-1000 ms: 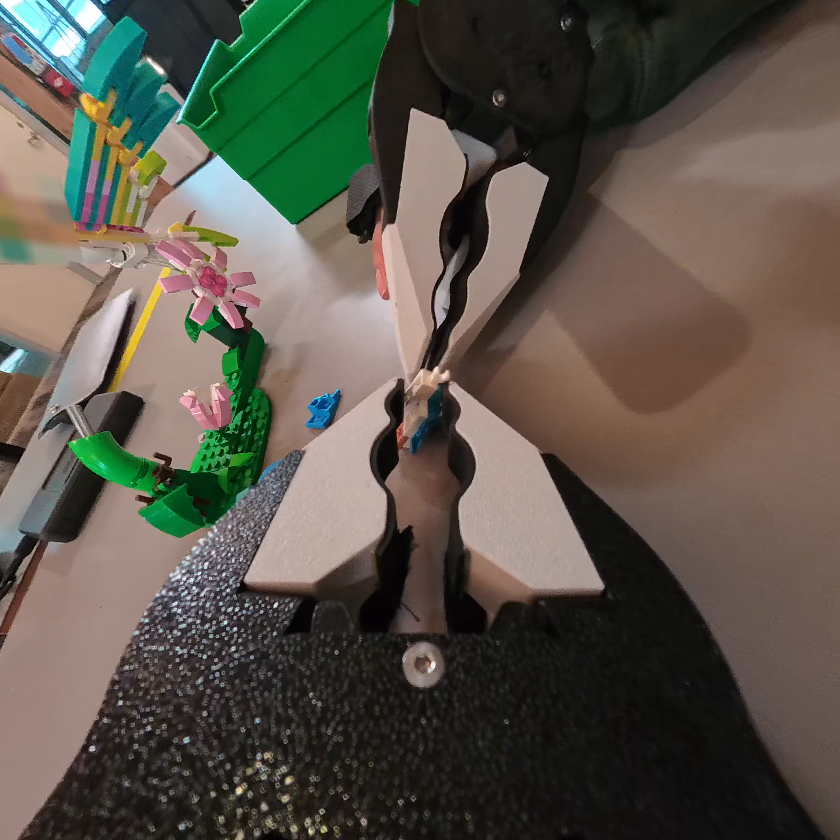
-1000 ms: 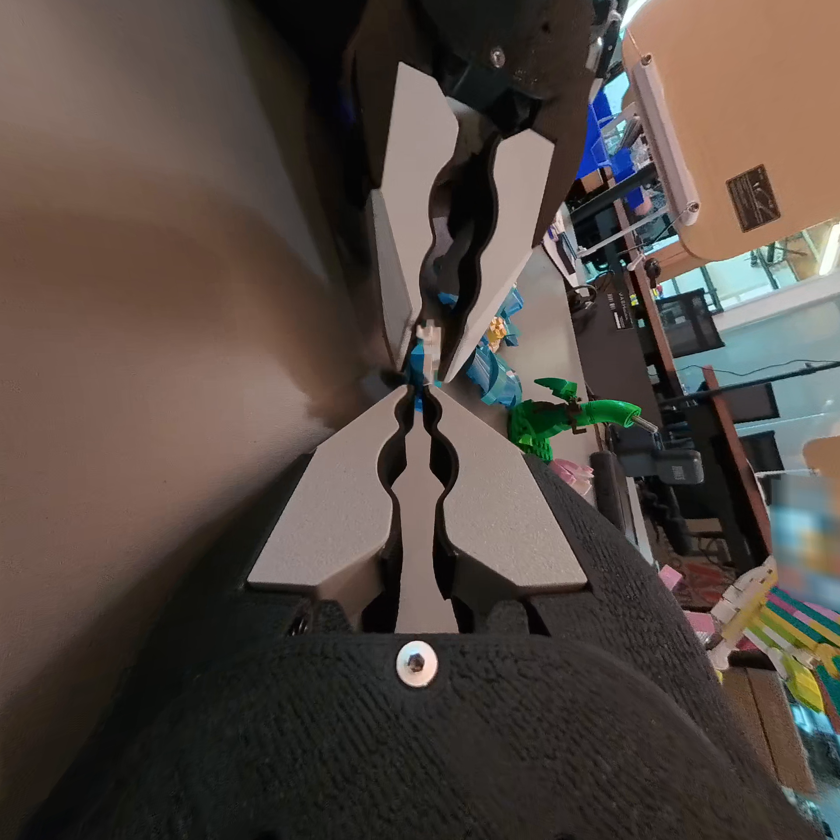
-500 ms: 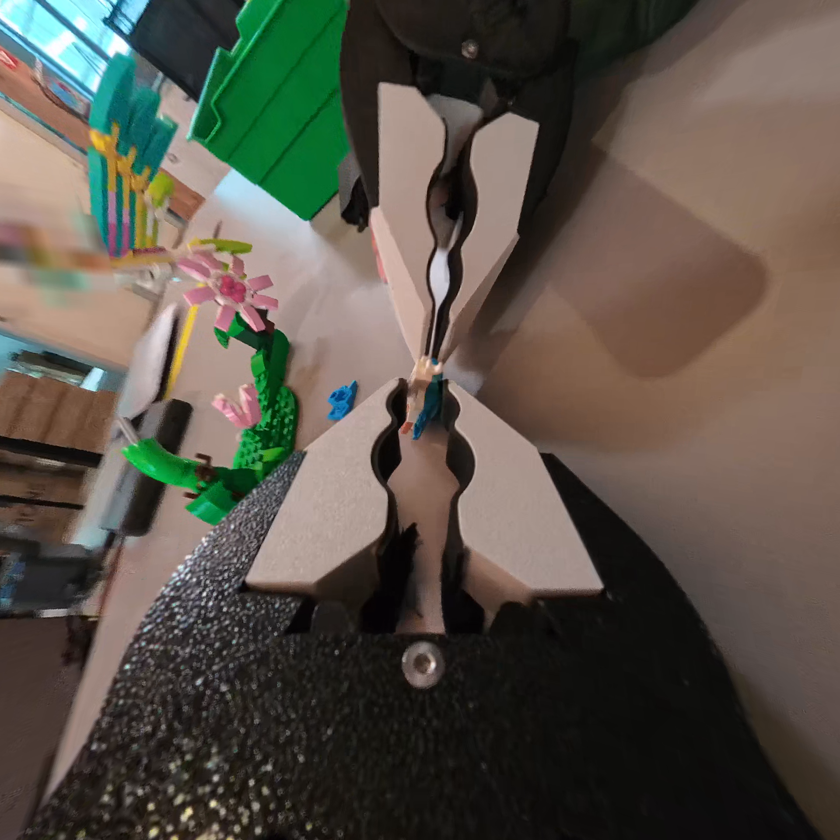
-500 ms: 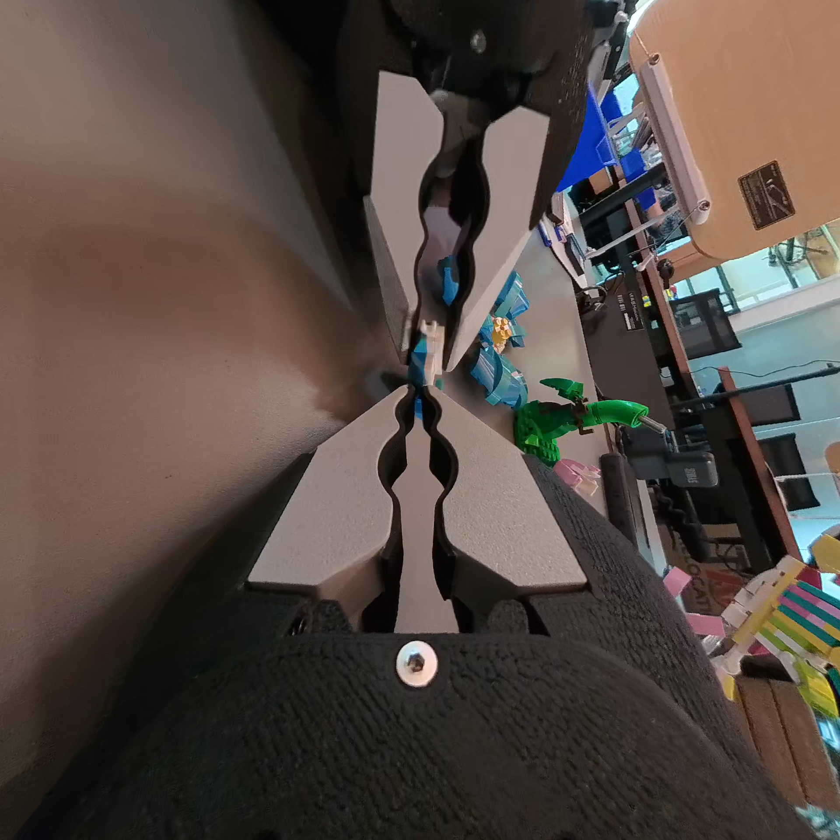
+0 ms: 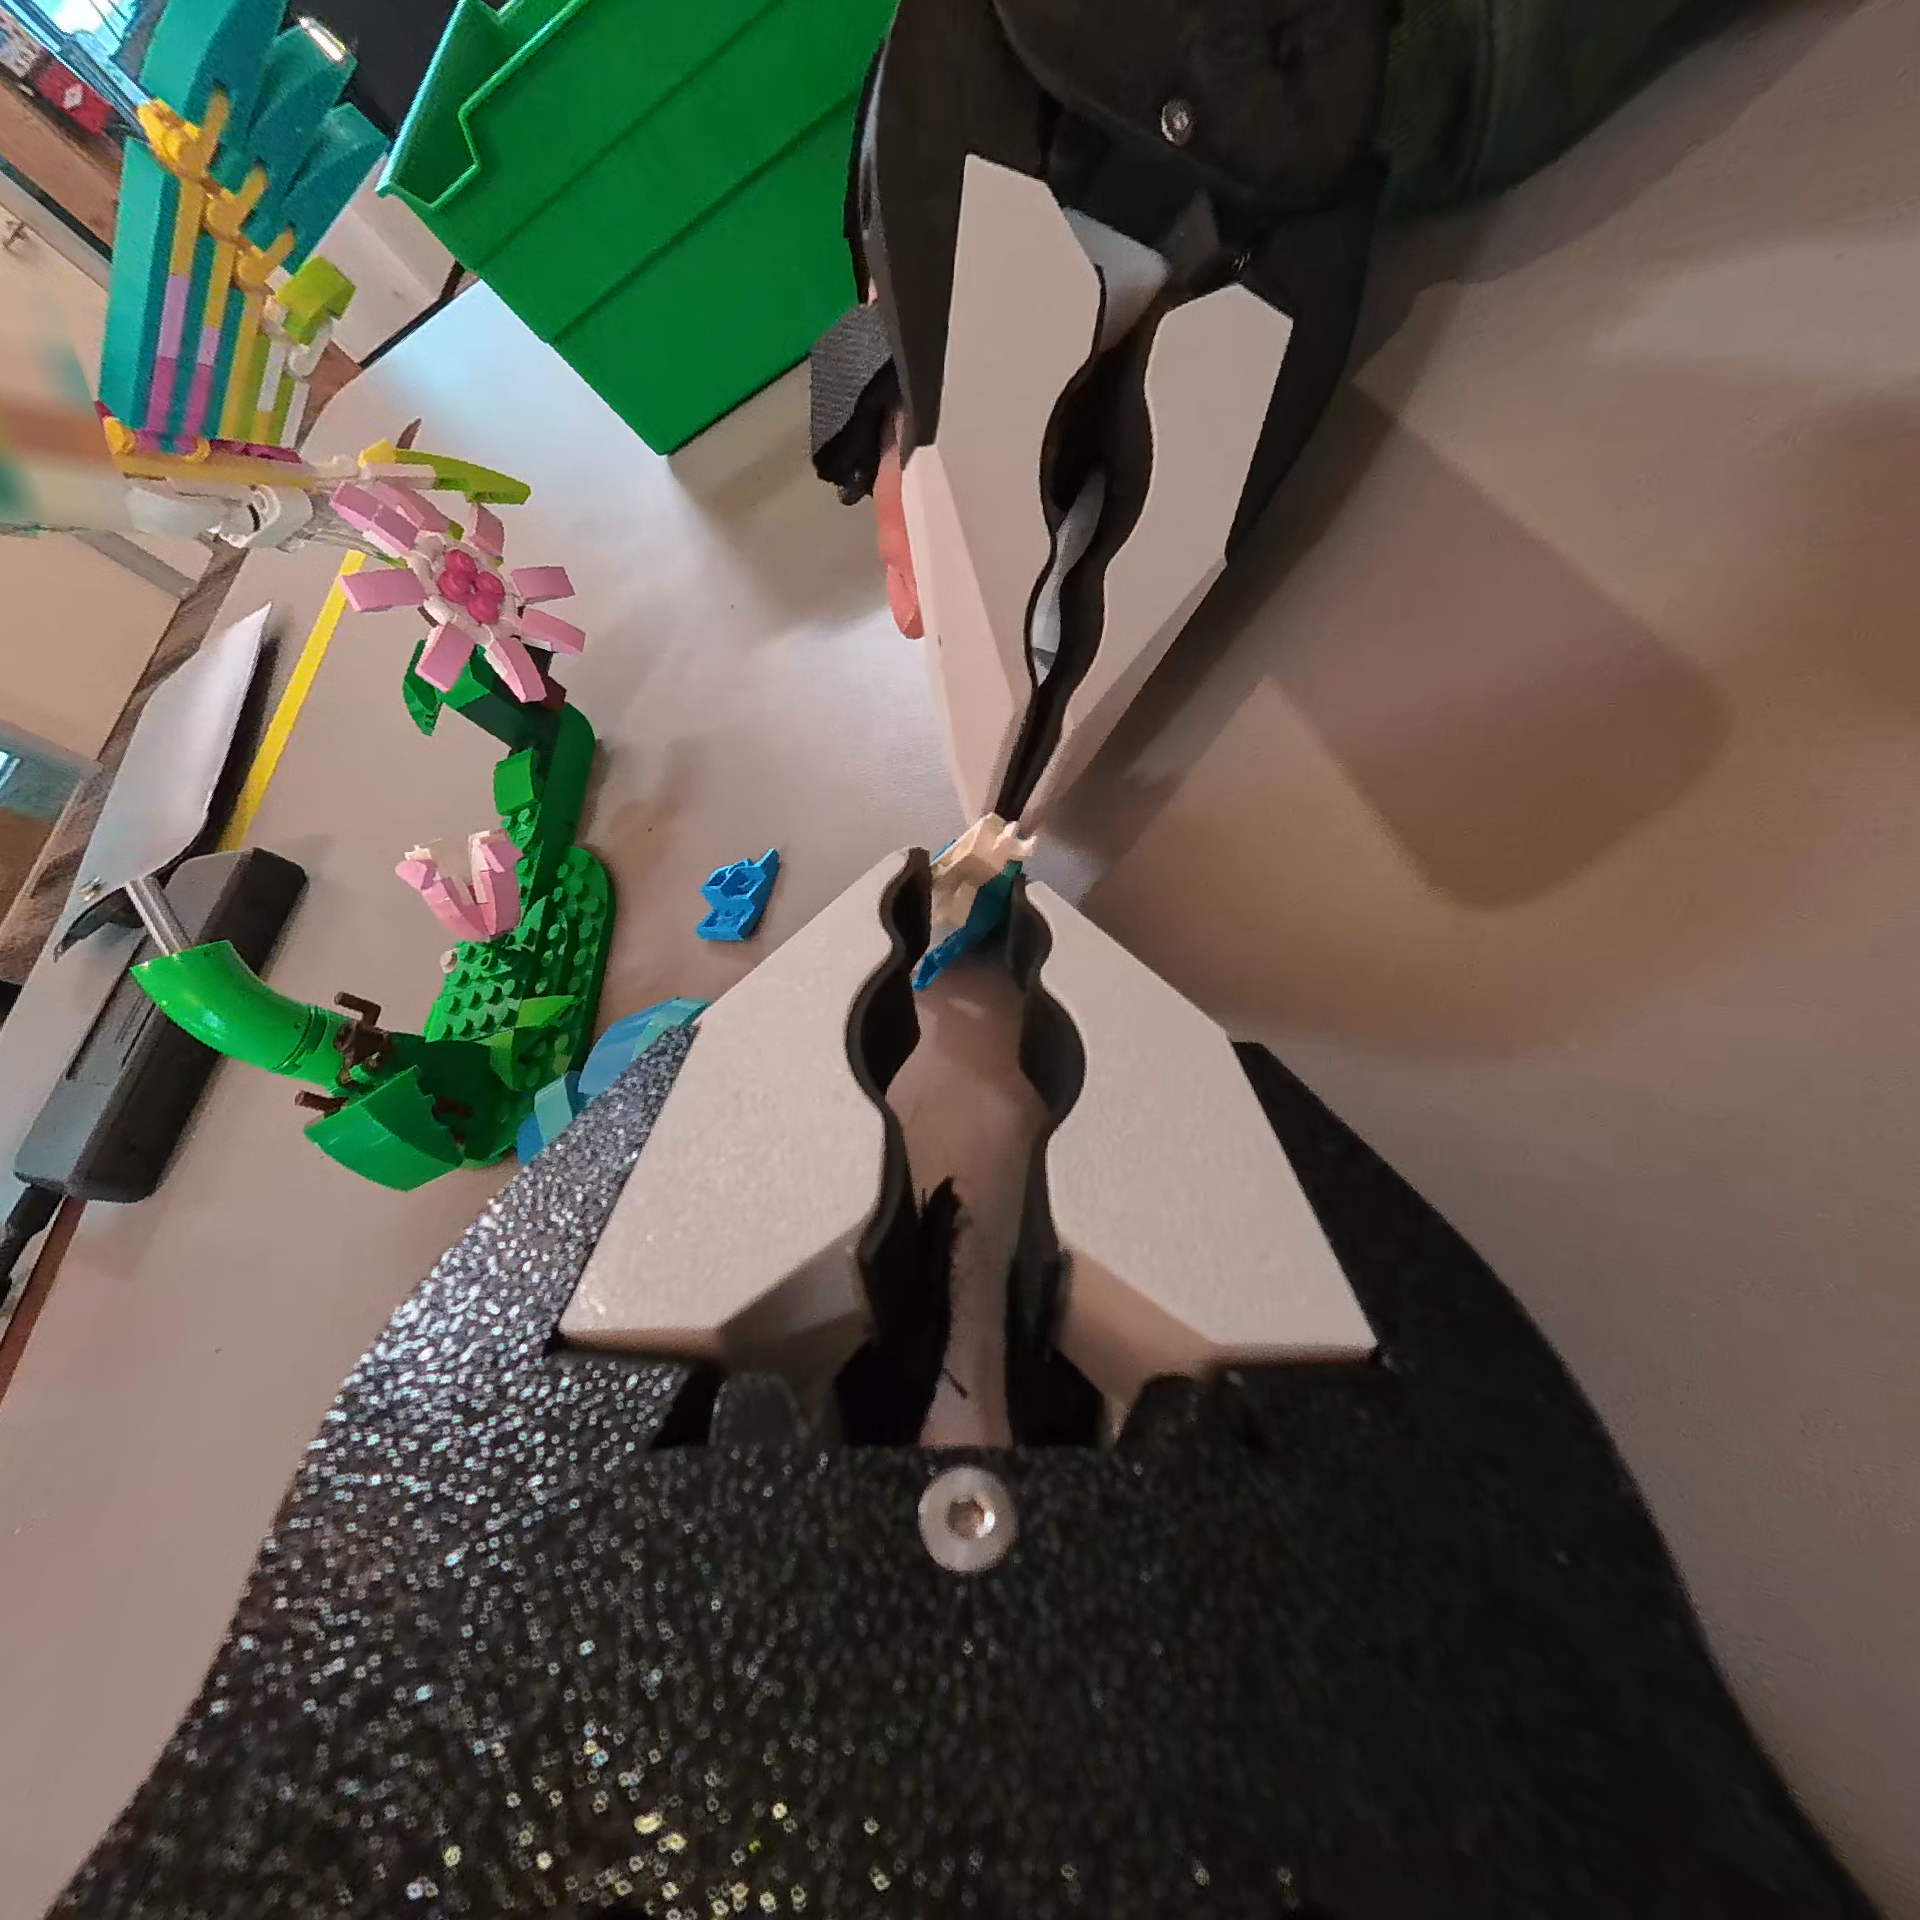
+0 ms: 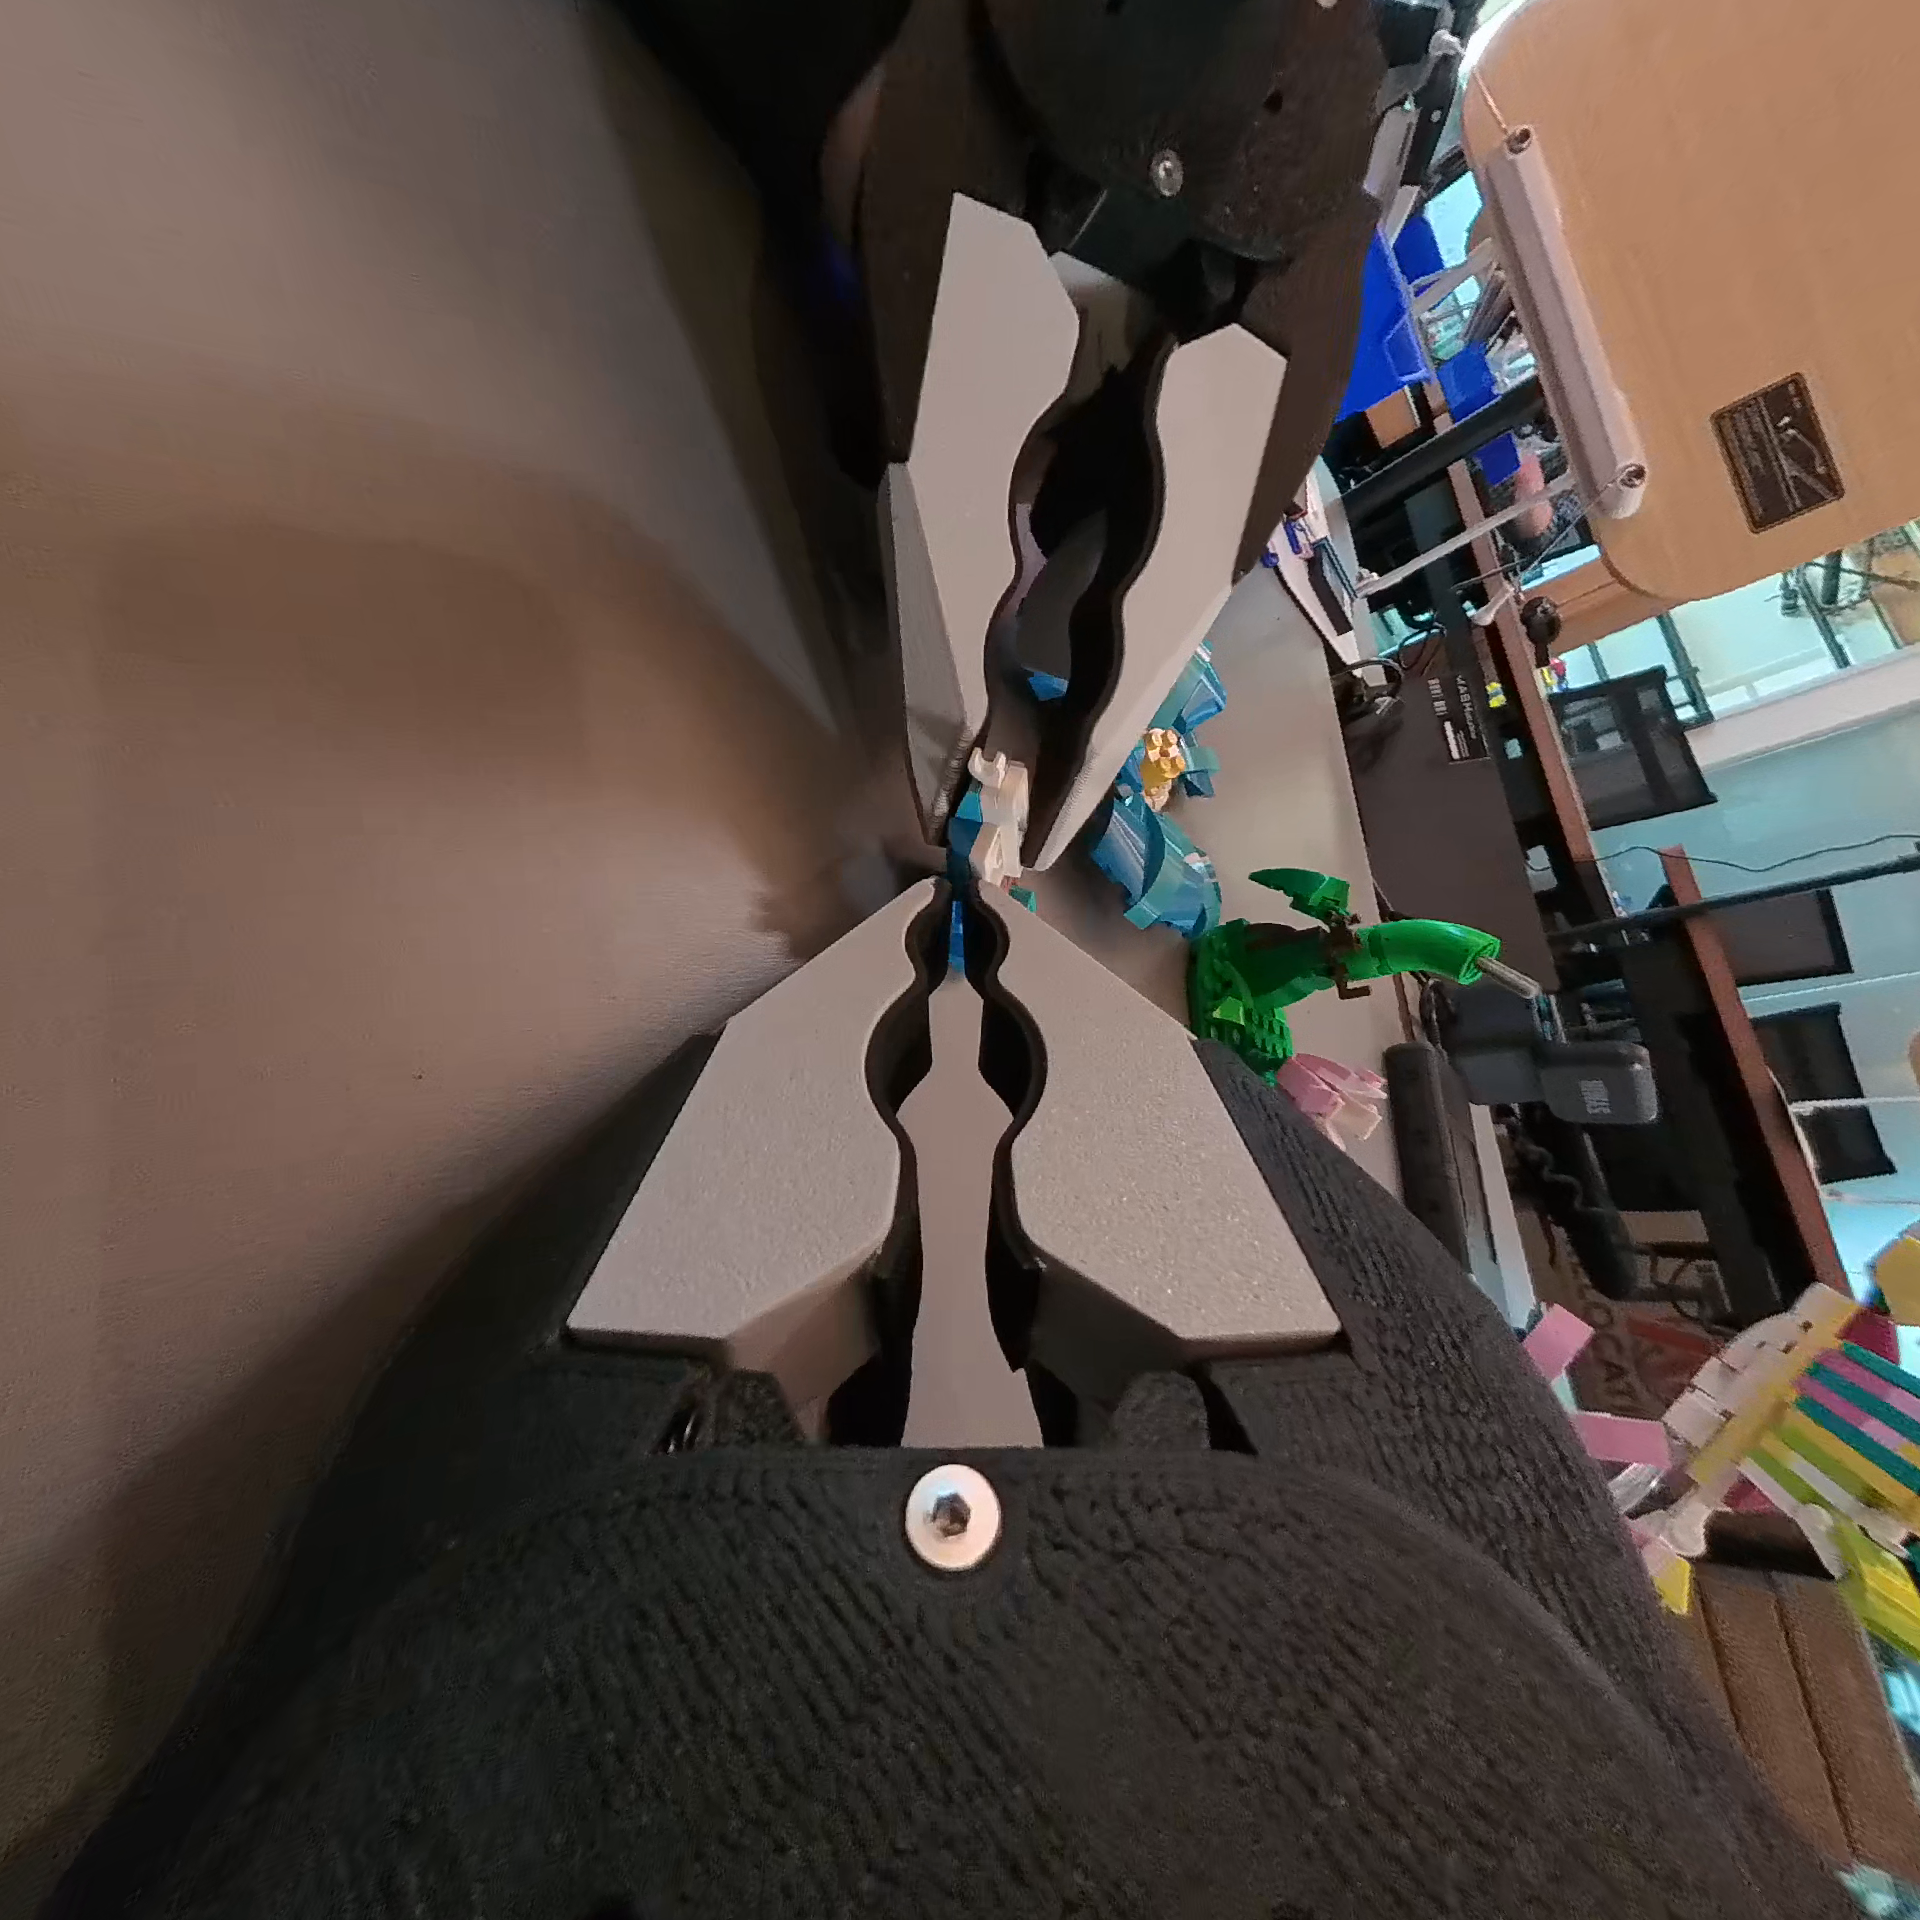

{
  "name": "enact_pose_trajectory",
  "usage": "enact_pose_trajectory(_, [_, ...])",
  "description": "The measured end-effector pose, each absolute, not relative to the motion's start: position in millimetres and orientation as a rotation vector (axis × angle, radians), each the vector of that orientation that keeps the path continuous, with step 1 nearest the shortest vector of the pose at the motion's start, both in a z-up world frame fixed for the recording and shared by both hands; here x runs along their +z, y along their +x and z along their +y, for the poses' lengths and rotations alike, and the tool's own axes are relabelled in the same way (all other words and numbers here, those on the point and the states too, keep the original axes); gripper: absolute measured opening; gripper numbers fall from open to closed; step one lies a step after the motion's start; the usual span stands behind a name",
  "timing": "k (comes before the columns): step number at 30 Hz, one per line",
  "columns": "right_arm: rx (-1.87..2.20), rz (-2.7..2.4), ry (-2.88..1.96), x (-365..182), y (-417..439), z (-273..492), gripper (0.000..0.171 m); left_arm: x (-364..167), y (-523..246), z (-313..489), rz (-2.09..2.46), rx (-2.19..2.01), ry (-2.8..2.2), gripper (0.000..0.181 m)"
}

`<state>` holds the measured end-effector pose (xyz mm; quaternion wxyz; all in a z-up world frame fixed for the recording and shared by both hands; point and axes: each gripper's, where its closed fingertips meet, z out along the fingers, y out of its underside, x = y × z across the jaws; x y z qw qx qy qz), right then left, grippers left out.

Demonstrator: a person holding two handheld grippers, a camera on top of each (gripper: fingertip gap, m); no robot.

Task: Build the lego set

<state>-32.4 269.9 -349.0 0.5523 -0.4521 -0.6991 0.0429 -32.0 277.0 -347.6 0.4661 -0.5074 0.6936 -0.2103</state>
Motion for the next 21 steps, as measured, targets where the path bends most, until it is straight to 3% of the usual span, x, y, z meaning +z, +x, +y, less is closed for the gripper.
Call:
enact_pose_trajectory(17, [0.097,-1.591,-1.040,-339.9,-30.0,272.6,0.000,-341.5,-31.7,279.5,1.653,-0.582,-1.295,0.010])
enact_pose_trajectory(21, [0.118,-1.527,-1.047,-330.8,-29.5,276.2,0.013,-328.8,-33.5,276.9,1.592,-0.706,-1.296,0.010])
